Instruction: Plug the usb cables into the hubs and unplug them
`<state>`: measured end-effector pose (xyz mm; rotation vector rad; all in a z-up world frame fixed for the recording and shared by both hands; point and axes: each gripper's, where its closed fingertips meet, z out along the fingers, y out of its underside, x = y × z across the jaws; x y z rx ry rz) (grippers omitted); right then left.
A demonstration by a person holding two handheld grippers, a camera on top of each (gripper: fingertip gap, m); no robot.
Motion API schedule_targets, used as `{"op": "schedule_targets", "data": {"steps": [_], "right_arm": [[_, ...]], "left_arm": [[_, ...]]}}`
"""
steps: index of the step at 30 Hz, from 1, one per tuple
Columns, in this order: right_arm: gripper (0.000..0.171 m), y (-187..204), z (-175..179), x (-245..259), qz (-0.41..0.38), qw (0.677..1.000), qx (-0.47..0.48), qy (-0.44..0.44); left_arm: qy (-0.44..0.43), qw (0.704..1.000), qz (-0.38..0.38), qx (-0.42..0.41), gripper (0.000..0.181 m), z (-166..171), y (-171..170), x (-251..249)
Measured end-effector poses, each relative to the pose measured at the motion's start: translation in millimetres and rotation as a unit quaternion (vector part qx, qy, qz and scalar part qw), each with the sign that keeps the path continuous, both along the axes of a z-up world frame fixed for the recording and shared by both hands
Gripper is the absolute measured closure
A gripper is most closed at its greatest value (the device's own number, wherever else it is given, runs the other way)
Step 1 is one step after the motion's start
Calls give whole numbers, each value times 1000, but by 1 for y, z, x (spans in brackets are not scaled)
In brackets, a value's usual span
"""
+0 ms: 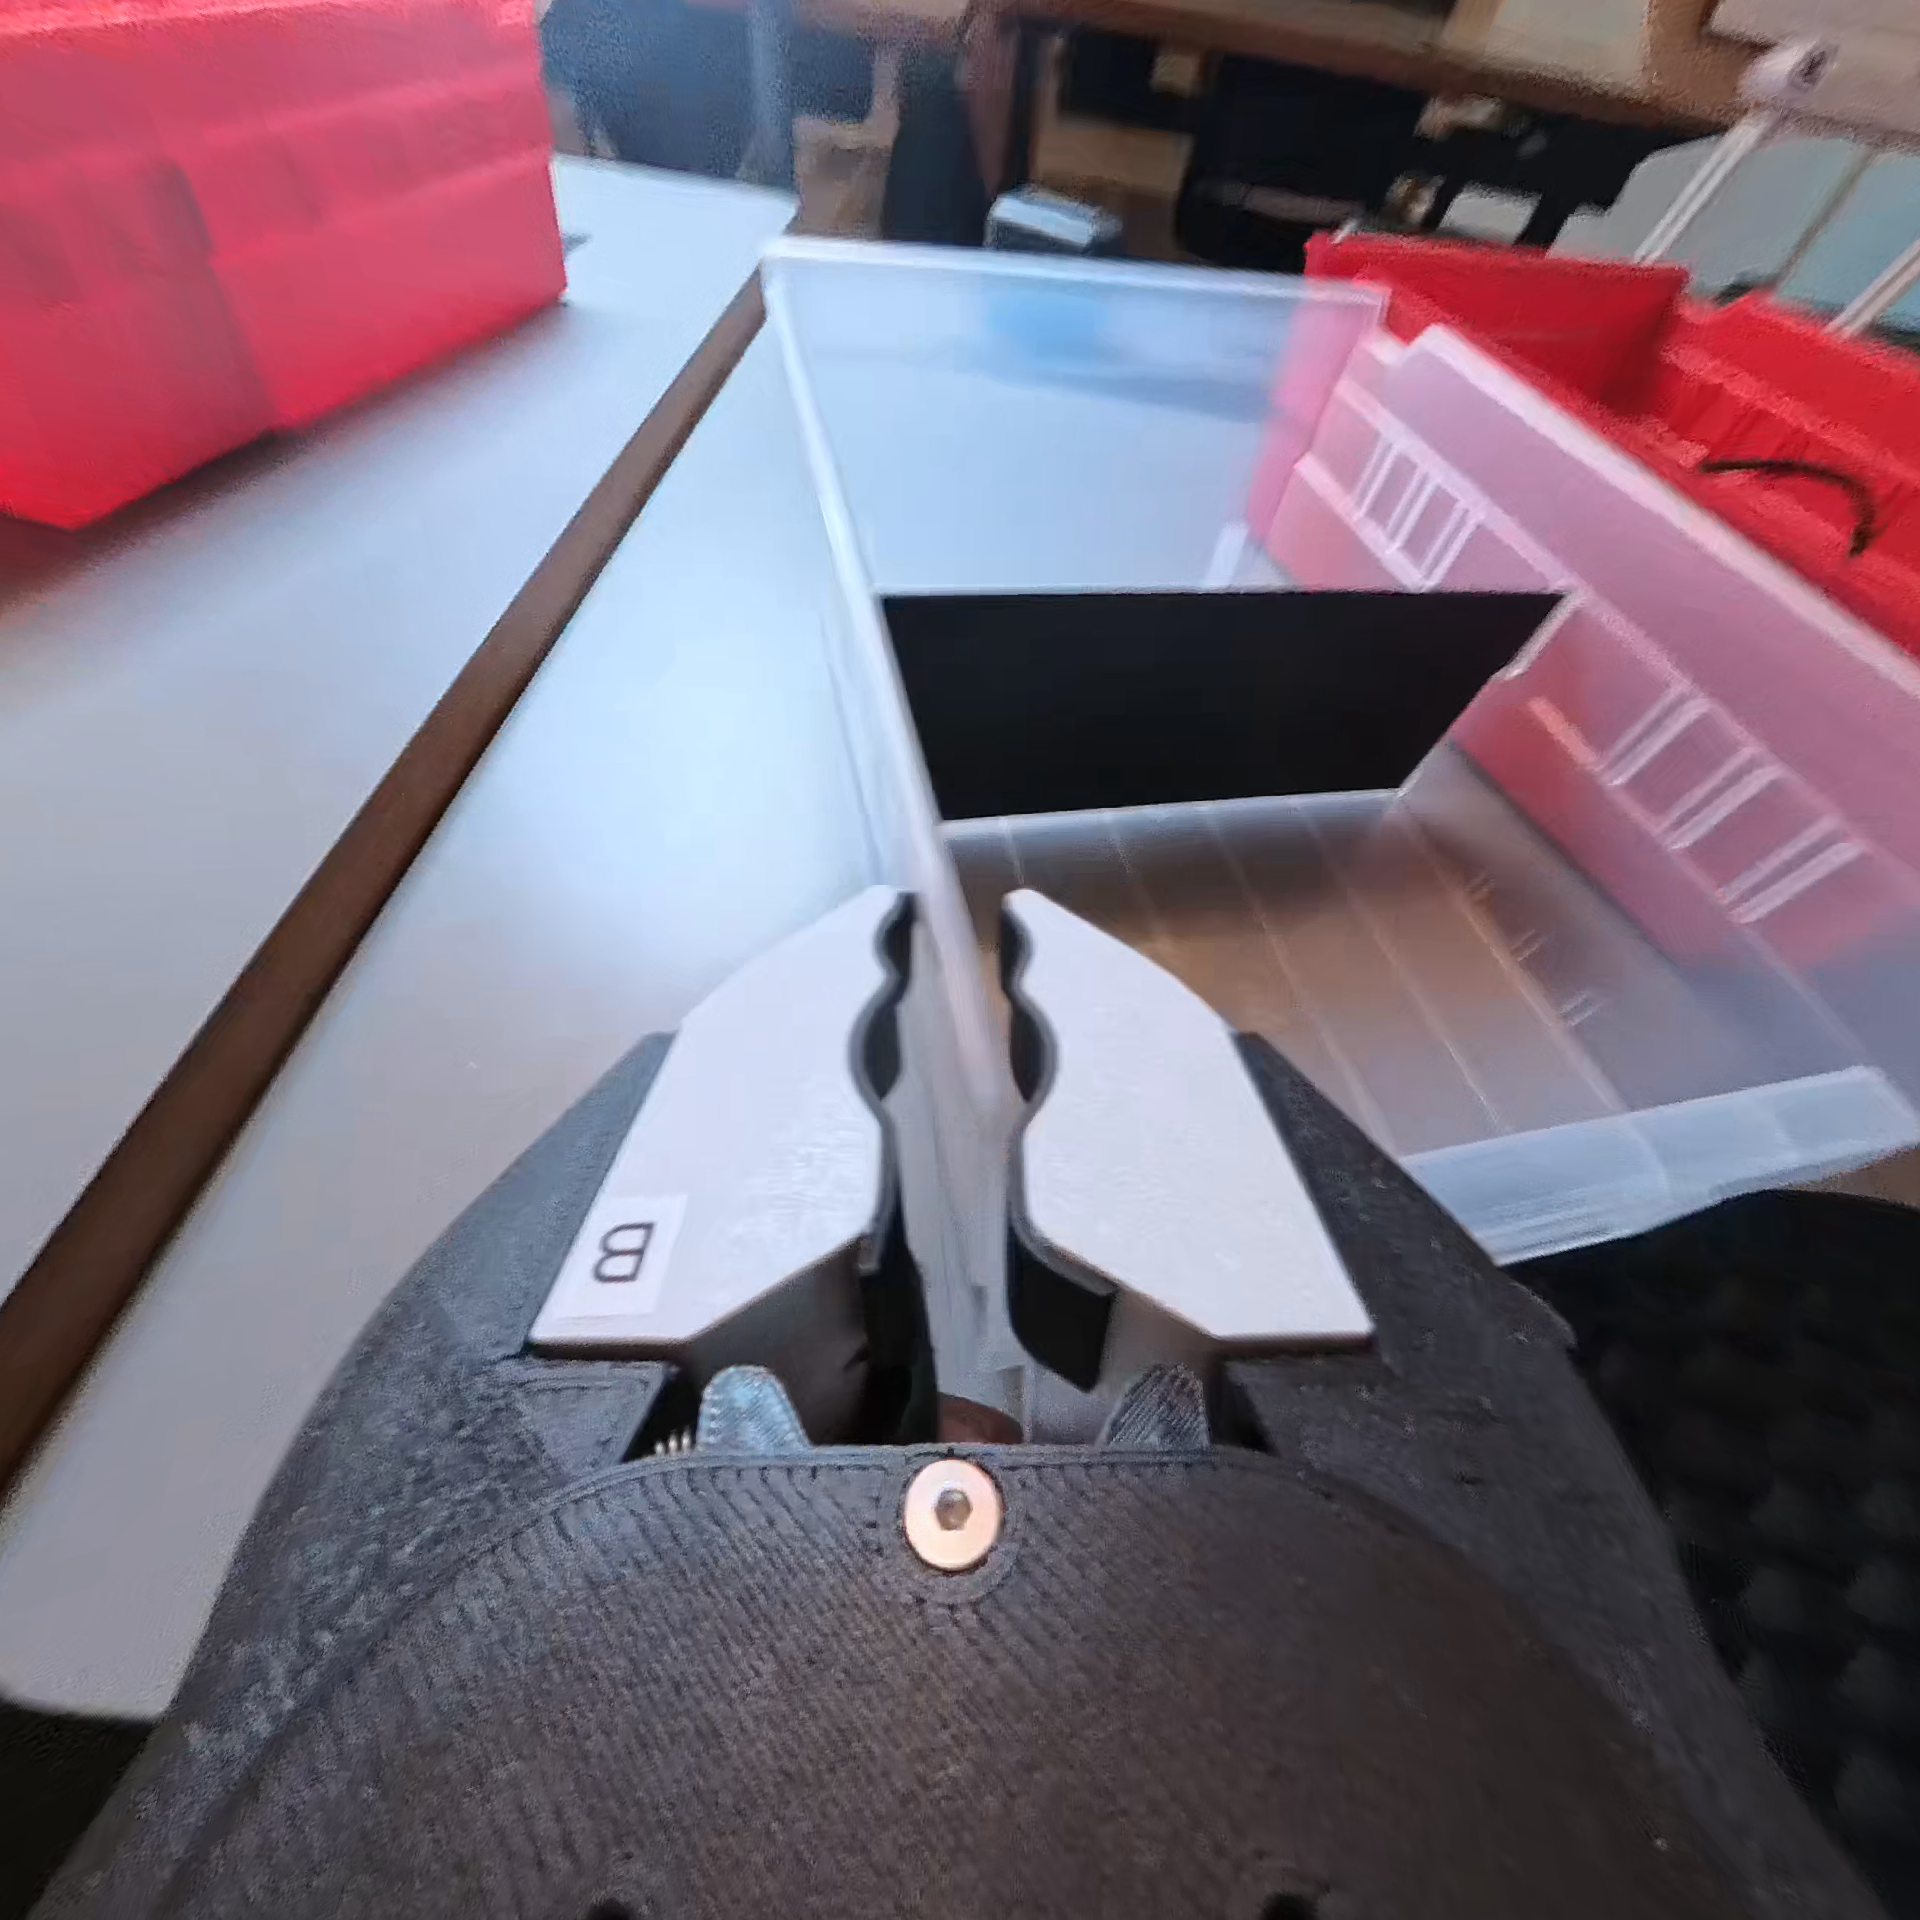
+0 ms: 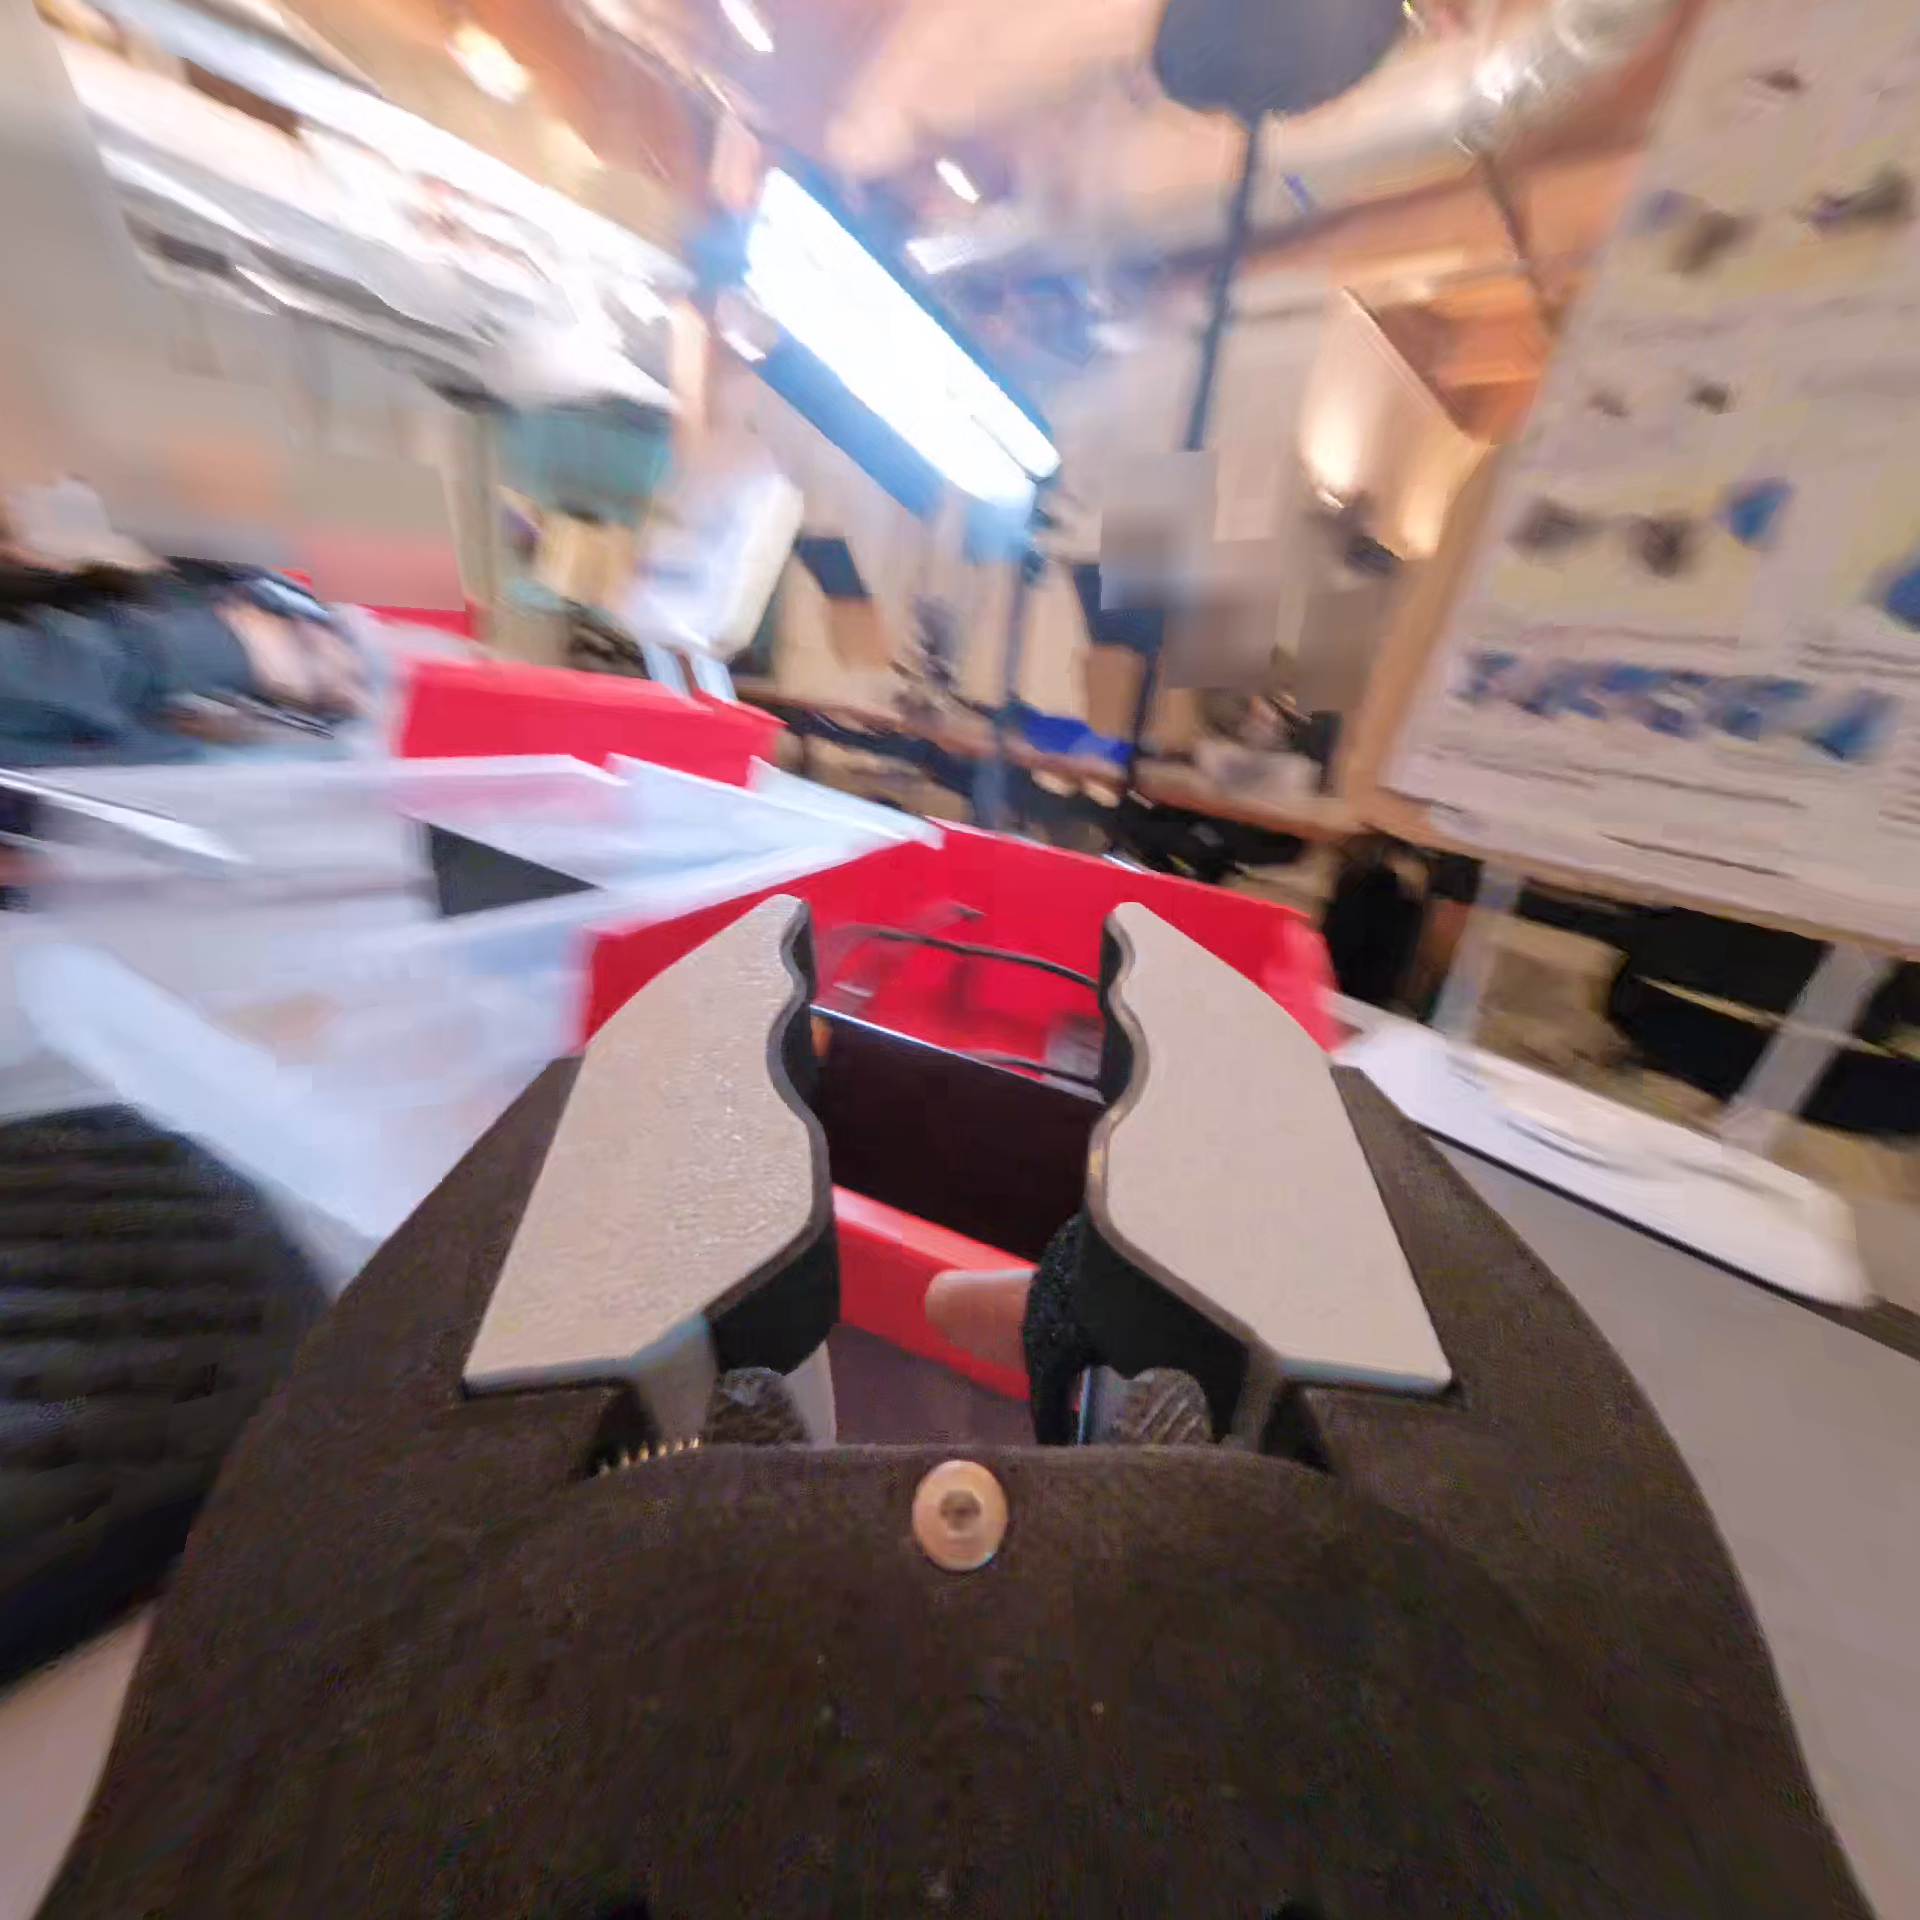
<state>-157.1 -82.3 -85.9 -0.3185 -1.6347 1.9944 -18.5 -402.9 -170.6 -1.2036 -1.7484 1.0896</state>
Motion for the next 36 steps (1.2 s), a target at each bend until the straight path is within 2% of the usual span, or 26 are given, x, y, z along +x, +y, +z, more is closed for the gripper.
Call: {"op": "schedule_targets", "data": {"steps": [2, 5, 7, 8, 9, 10, 11, 12, 13, 15, 18, 22, 25, 27, 30, 36], "right_arm": [[127, -37, -10, 52, 93, 996, 3, -8], [115, -89, -42, 94, 168, 980, 69, -82], [116, -115, -56, 99, 179, 971, 94, -131], [116, -126, -62, 102, 187, 966, 112, -141], [117, -135, -67, 100, 178, 964, 132, -148], [134, -143, -71, 94, 159, 965, 144, -153], [147, -147, -71, 86, 139, 967, 145, -154], [148, -151, -70, 86, 142, 968, 150, -144], [151, -153, -70, 83, 127, 970, 163, -128], [154, -152, -62, 79, 100, 978, 173, -62], [155, -142, -25, 87, 95, 988, 118, -1], [156, -95, 31, 84, 50, 994, 47, 90], [157, -36, 52, 70, -29, 986, 41, 162], [158, 11, 57, 57, -86, 979, 43, 180], [158, 87, 51, 33, -168, 971, 63, 160], [160, 227, 21, -12, -303, 943, 113, 80]], "left_arm": [[-46, 999, 8, -25, 173, -4, -1, 6], [-93, 995, 13, -42, 171, -5, 3, 13], [-74, 997, 7, -37, 147, -5, 4, 9], [-68, 997, 2, -25, 143, -9, 4, 6], [-61, 998, -8, -16, 149, -12, 5, 4], [-49, 999, -10, -13, 161, -12, 4, 2], [-48, 998, 10, -30, 165, -11, -2, 4], [-68, 995, 33, -71, 168, -8, -8, 9], [-76, 991, 45, -105, 171, 1, -8, 12], [-26, 987, 66, -142, 174, 42, -2, 19], [42, 973, 93, -208, 174, 101, 16, 35], [218, 945, 54, -238, 169, 173, 73, 35], [292, 924, -3, -246, 167, 192, 127, 10], [320, 920, -46, -221, 168, 190, 166, -17], [327, 921, -121, -176, 167, 180, 234, -67], [260, 923, -260, -111, 166, 139, 368, -166]]}}
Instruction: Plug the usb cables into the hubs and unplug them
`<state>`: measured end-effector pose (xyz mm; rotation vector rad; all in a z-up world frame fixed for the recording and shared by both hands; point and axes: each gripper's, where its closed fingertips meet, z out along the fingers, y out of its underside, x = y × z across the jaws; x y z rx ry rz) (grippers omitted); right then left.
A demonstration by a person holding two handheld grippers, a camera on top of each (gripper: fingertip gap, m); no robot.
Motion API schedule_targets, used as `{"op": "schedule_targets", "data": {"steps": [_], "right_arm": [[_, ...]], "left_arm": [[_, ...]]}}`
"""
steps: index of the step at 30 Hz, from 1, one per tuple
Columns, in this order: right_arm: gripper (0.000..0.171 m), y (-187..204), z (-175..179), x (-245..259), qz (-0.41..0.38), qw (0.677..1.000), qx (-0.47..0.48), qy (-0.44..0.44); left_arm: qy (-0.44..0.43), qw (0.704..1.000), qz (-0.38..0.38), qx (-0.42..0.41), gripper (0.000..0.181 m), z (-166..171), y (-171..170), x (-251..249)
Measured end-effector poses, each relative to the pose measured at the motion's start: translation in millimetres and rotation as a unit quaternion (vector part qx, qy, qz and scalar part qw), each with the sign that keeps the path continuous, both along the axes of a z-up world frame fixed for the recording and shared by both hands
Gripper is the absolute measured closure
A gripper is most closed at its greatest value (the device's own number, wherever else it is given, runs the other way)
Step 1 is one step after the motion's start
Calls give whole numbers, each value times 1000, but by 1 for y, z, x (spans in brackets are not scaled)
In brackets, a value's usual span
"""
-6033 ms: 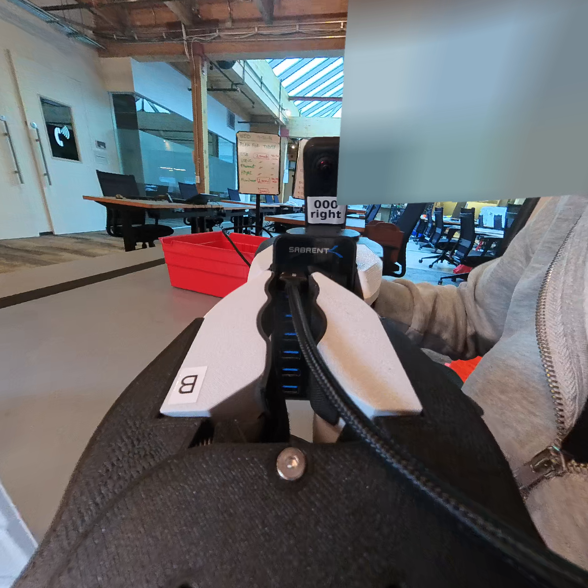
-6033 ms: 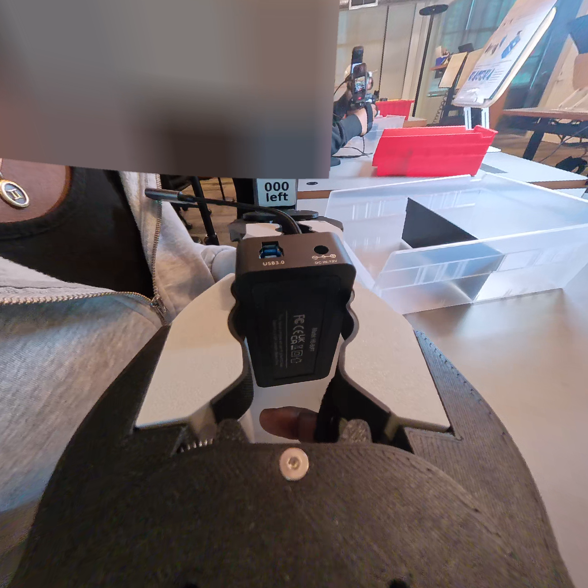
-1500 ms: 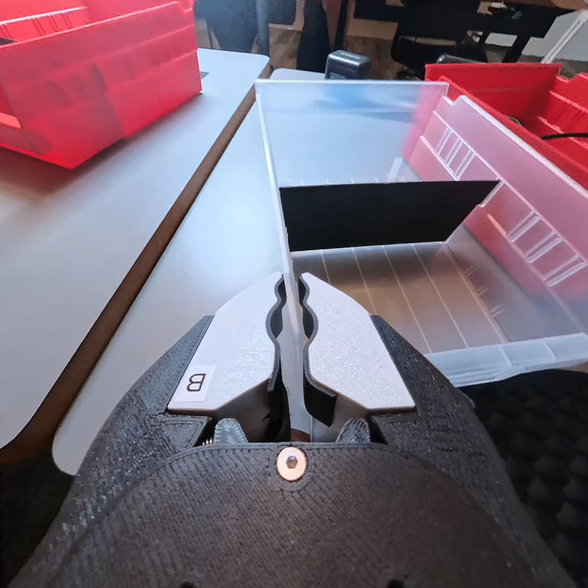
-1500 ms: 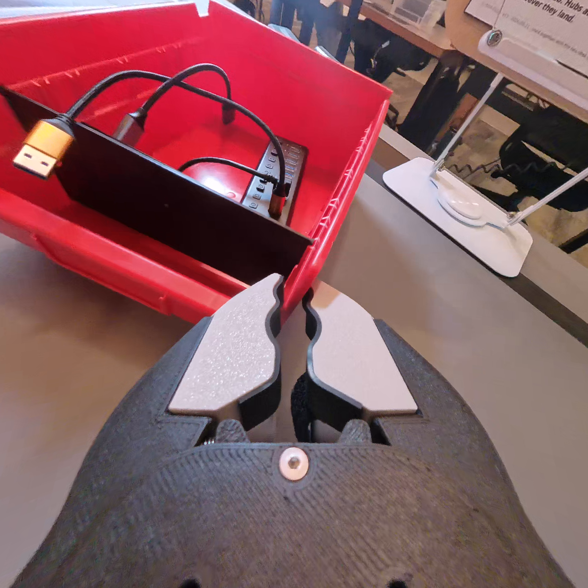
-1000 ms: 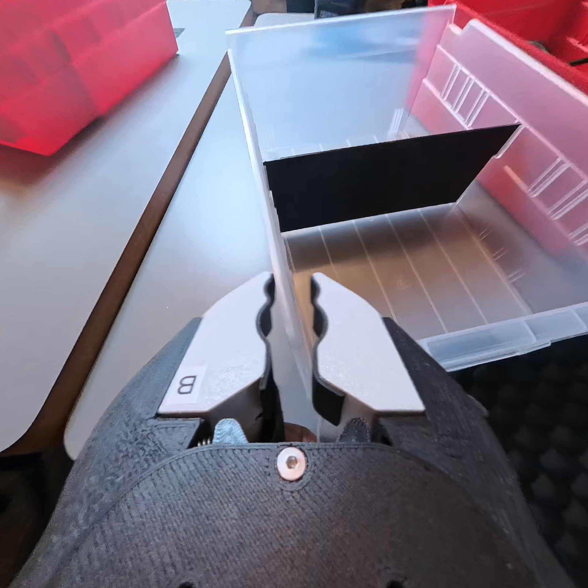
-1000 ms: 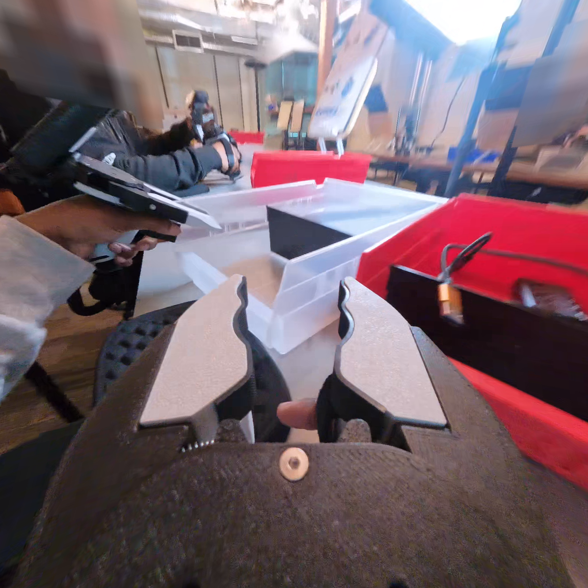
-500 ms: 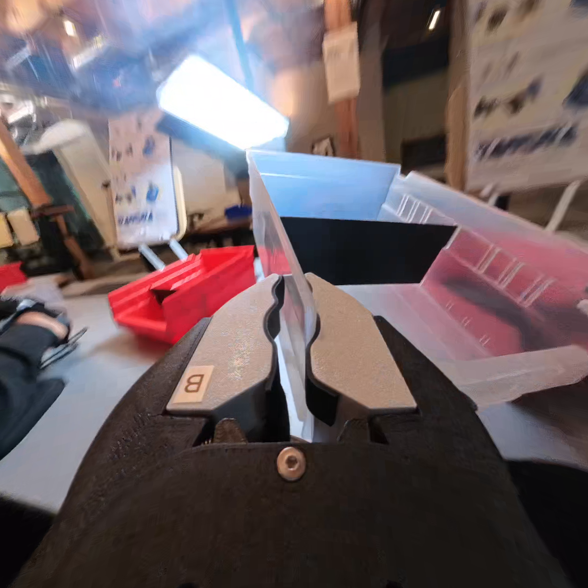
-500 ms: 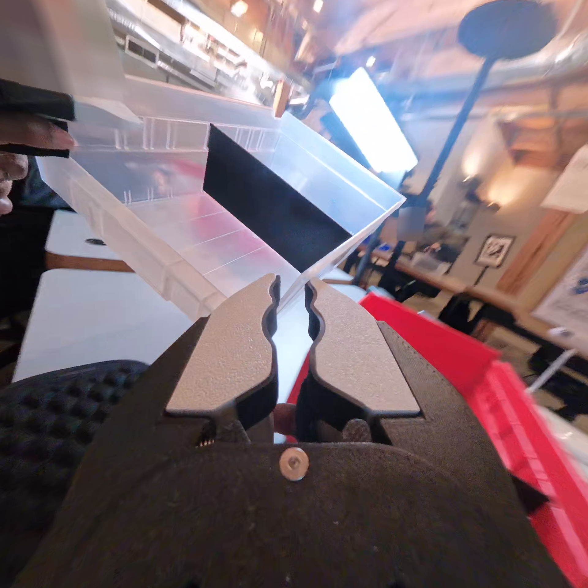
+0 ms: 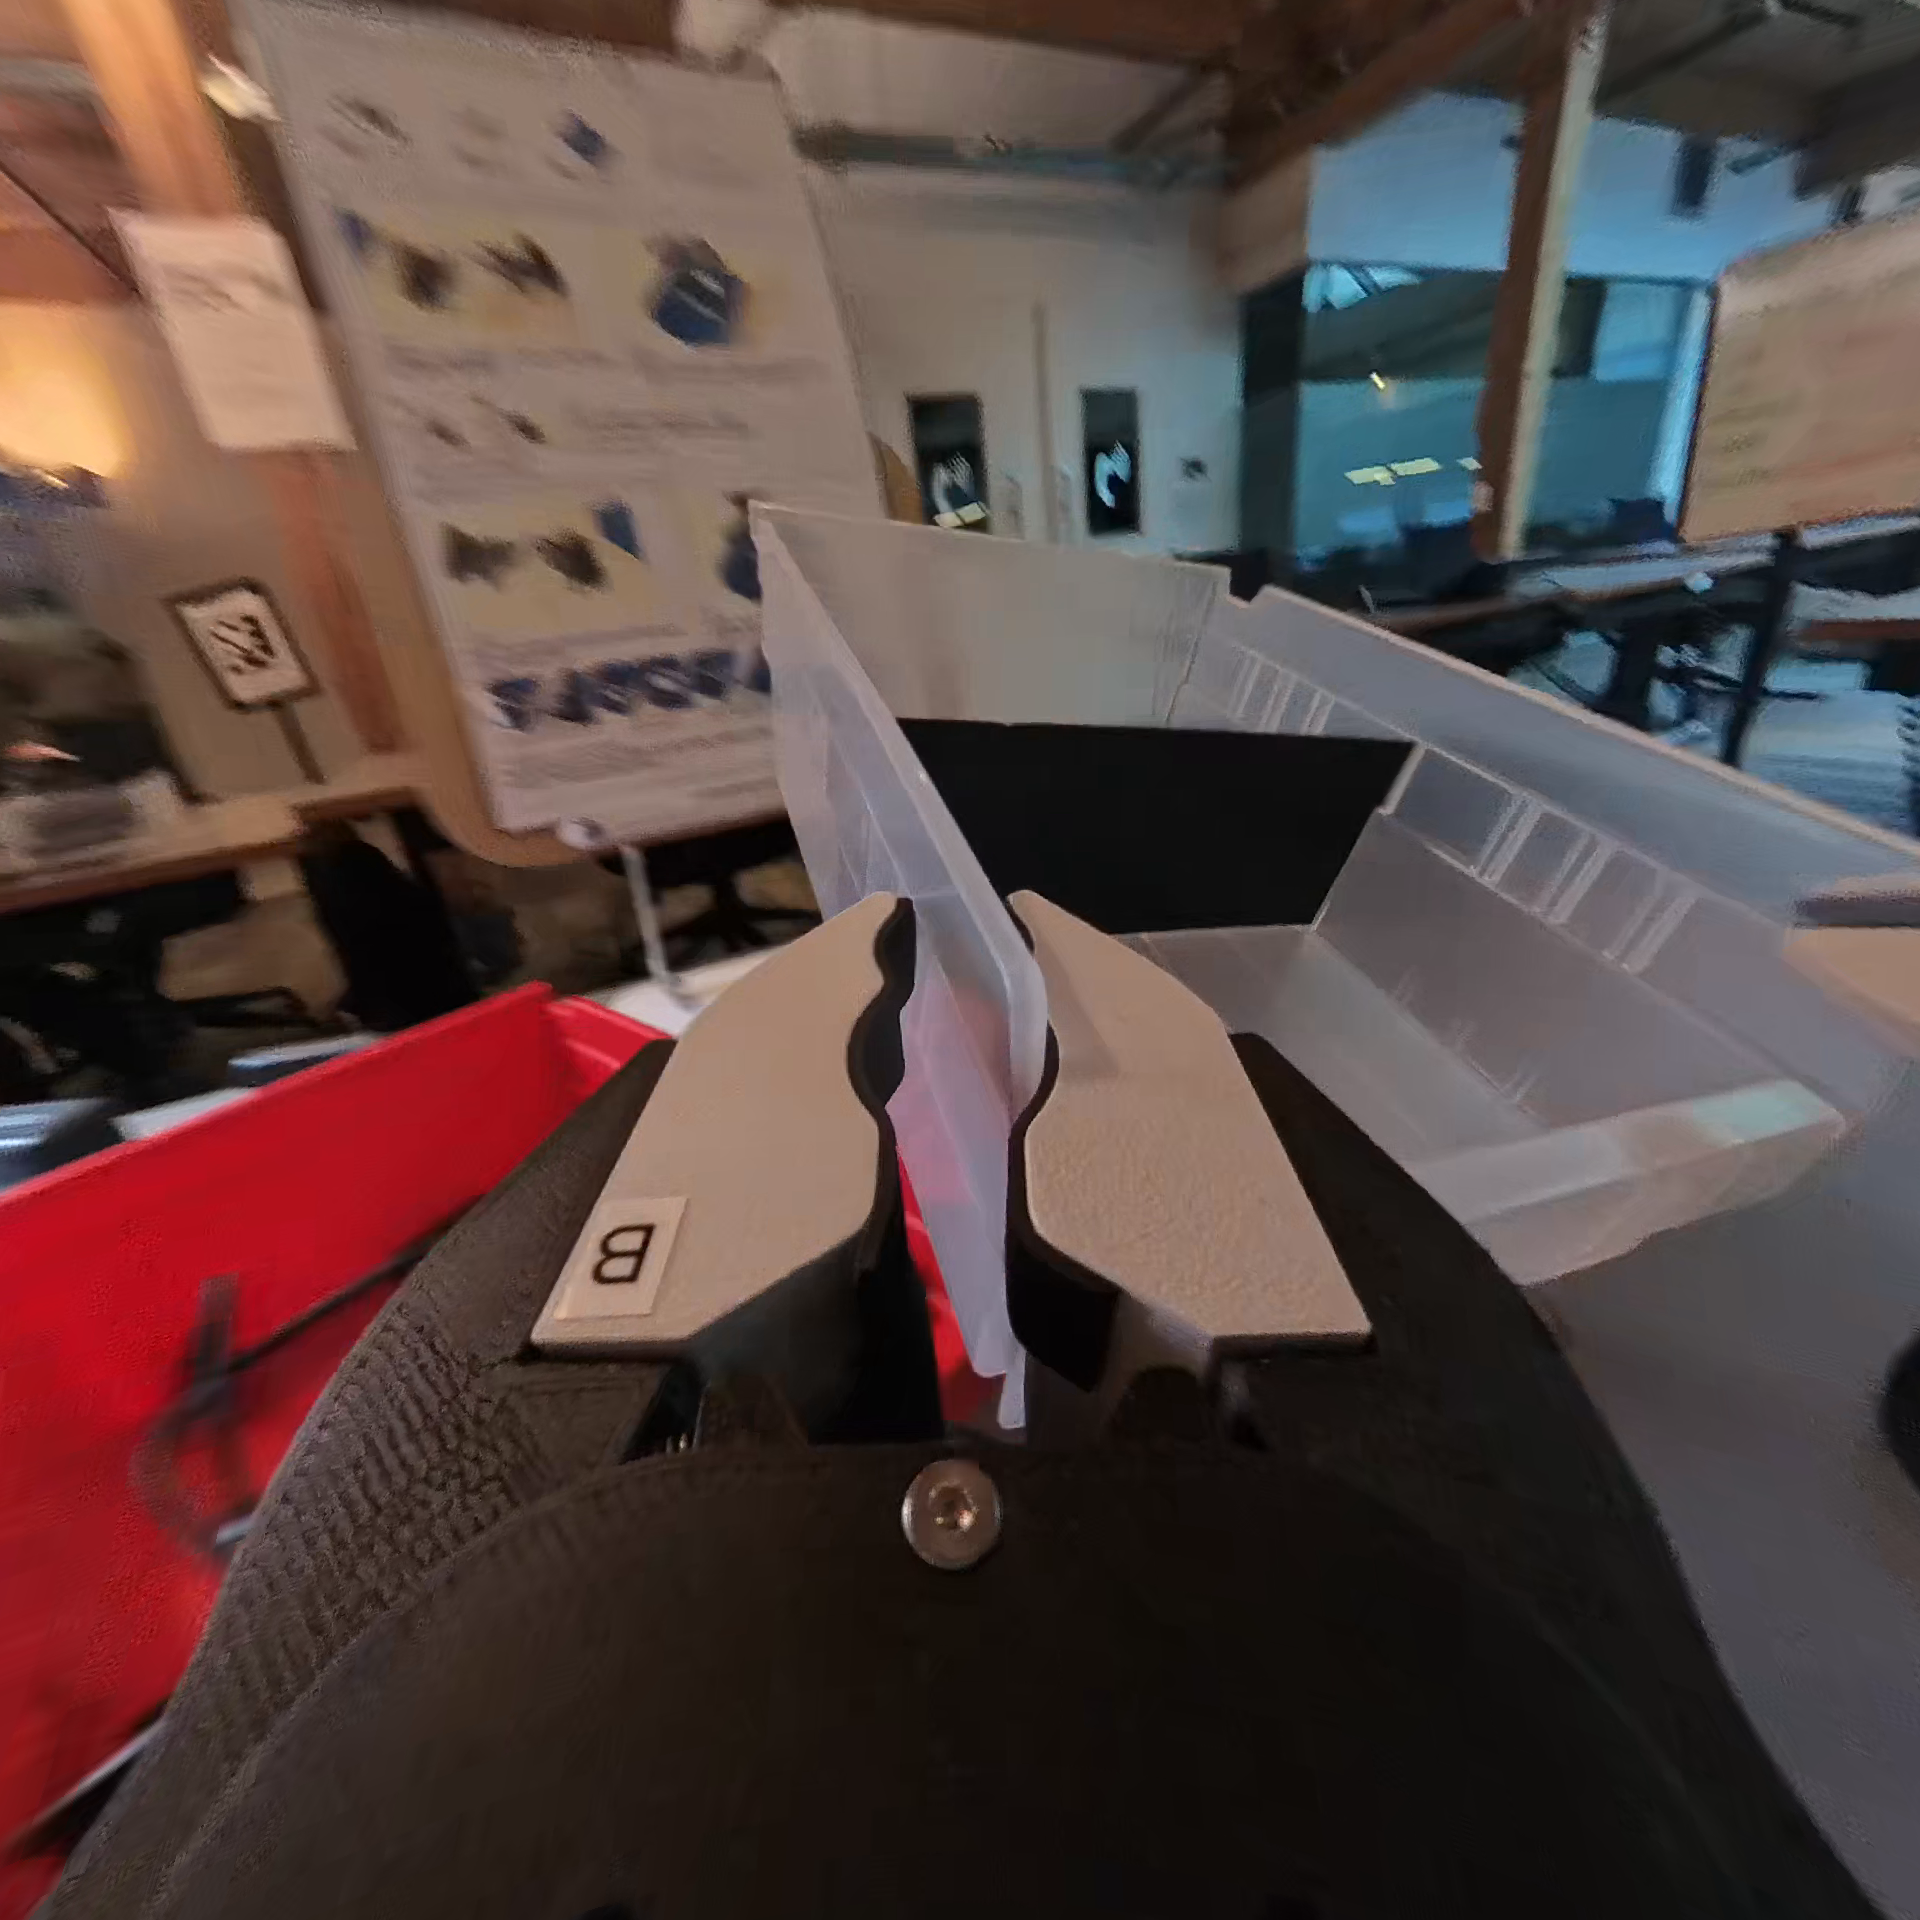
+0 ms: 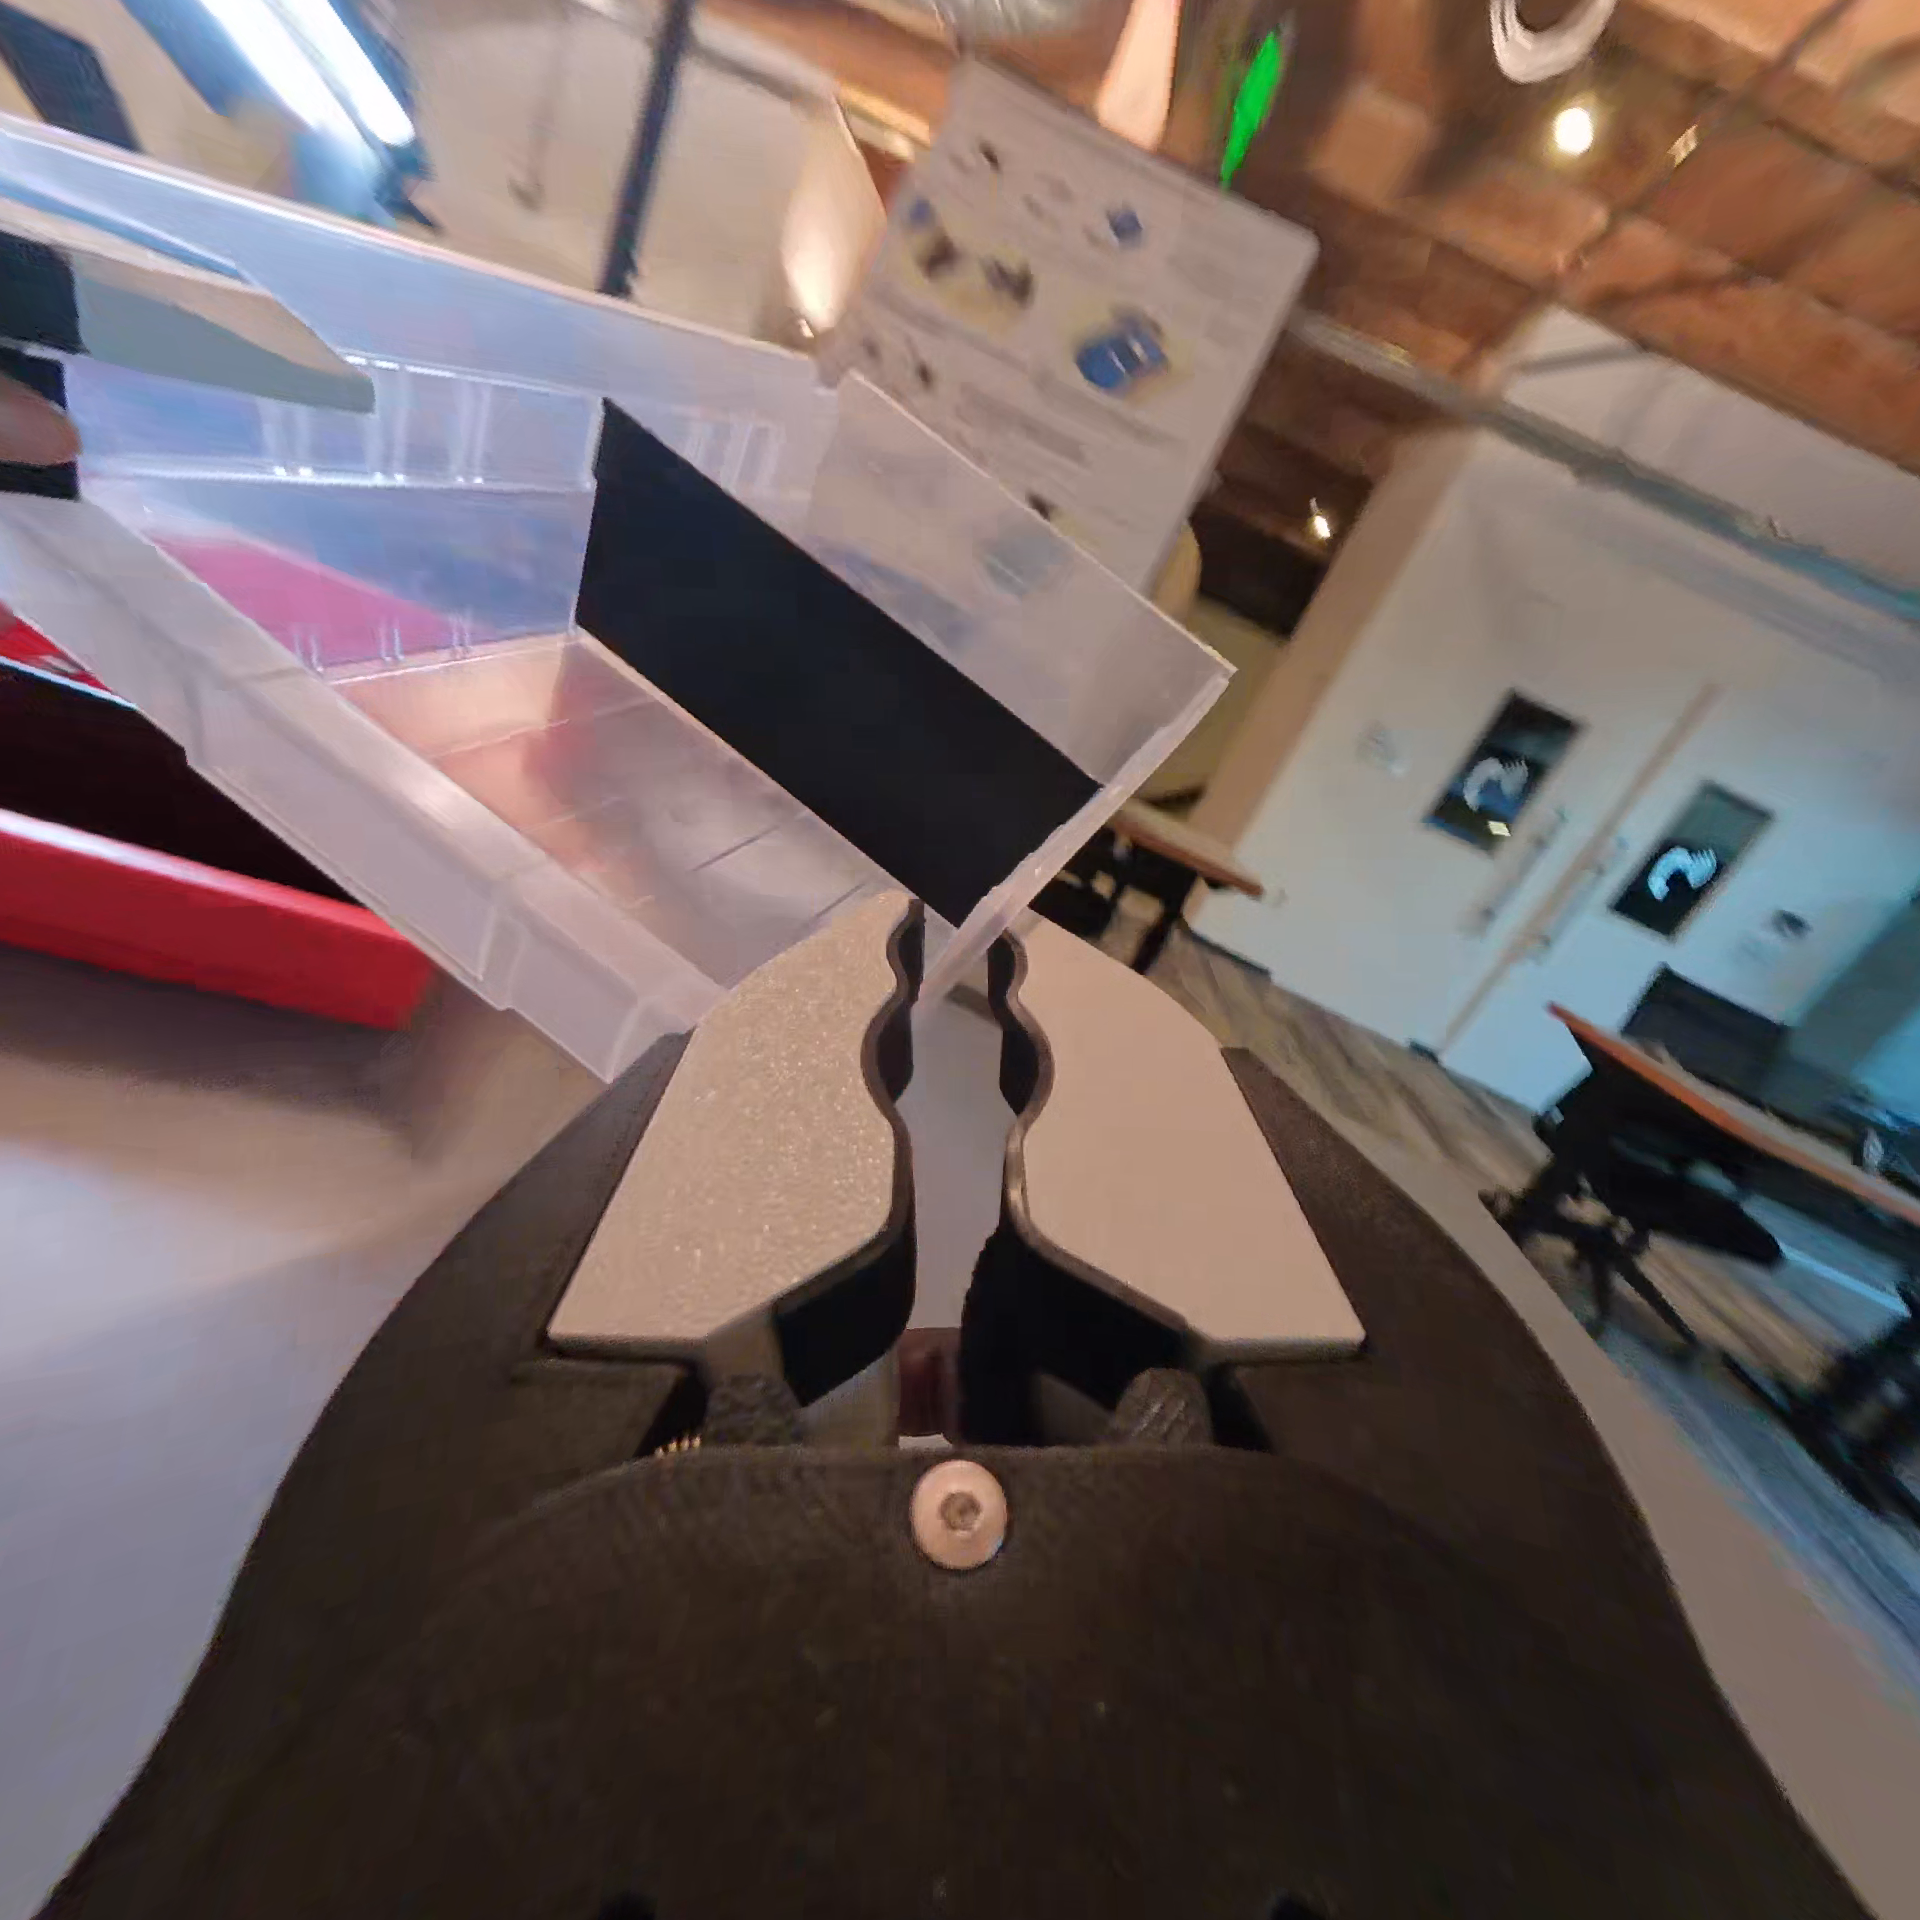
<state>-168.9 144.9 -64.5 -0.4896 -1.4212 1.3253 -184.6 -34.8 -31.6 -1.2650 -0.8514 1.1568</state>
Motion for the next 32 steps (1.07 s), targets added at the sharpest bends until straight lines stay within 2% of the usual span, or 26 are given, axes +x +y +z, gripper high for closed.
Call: {"op": "schedule_targets", "data": {"steps": [4, 9, 13, 16, 18, 20, 23, 25, 27, 29, 32], "right_arm": [[159, 57, -34, -28, -41, 994, 25, -95], [160, 103, -66, -45, -96, 984, 11, -152], [162, 129, -78, -50, -120, 972, -41, -199], [164, 145, -79, -52, -137, 964, -77, -216], [160, 150, -85, -52, -129, 960, -73, -238], [132, 151, -84, -51, -105, 959, -96, -246], [109, 165, -54, -45, -98, 969, -142, -175], [98, 159, -37, -37, -70, 981, -129, -127], [100, 136, -38, -30, -29, 985, -79, -149], [107, 96, -58, -20, 34, 970, -12, -239], [116, 31, -88, -6, 119, 943, 76, -302]], "left_arm": [[-76, 996, -46, -17, 165, -40, 59, -45], [-126, 988, -81, -31, 164, -76, 105, -71], [-181, 974, -136, -23, 154, -104, 133, -74], [-220, 957, -184, -47, 147, -126, 147, -65], [-236, 947, -208, -58, 134, -127, 151, -53], [-233, 947, -211, -65, 112, -114, 140, -39], [-225, 949, -202, -93, 104, -90, 99, -13], [-250, 942, -183, -127, 104, -91, 61, 1], [-274, 938, -137, -160, 105, -101, 20, 7], [-310, 926, -103, -188, 108, -121, -13, 12], [-347, 907, -92, -219, 119, -149, -35, 17]]}}
